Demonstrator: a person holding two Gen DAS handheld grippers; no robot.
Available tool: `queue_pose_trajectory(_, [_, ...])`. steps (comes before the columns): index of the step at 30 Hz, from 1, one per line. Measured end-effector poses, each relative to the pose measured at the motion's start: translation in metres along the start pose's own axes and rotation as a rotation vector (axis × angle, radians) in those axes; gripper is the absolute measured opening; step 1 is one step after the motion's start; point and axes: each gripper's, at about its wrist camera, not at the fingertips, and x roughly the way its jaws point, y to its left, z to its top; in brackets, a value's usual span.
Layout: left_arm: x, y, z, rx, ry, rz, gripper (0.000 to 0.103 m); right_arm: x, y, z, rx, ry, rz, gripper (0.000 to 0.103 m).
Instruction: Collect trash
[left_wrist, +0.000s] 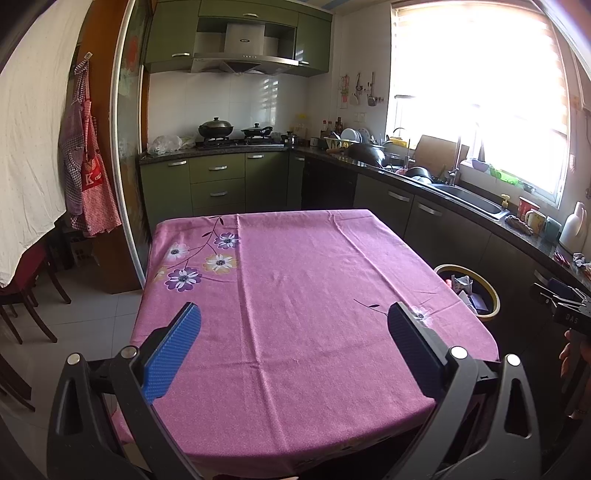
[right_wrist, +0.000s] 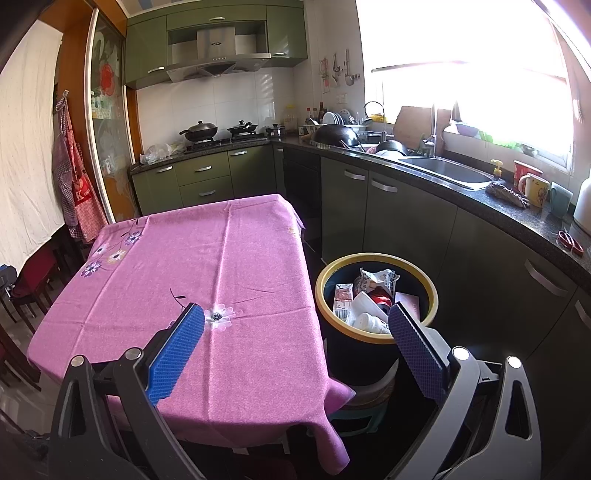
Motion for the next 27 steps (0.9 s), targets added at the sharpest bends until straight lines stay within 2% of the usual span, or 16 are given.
queue_pose_trajectory(21, [0.0043,-0.0025,-0.0018,0.002,0.01,-0.018,0.096,0.0006,0.0002,-0.0001,-0.001,0.0,-0.001,0.098])
queue_pose_trajectory(27, [0.0089,-0.0011,0.0004,-0.011,0.024,-0.043,0.096,0.0012,0.0,-0.0005,0.001,0.002,-0.001,0.098])
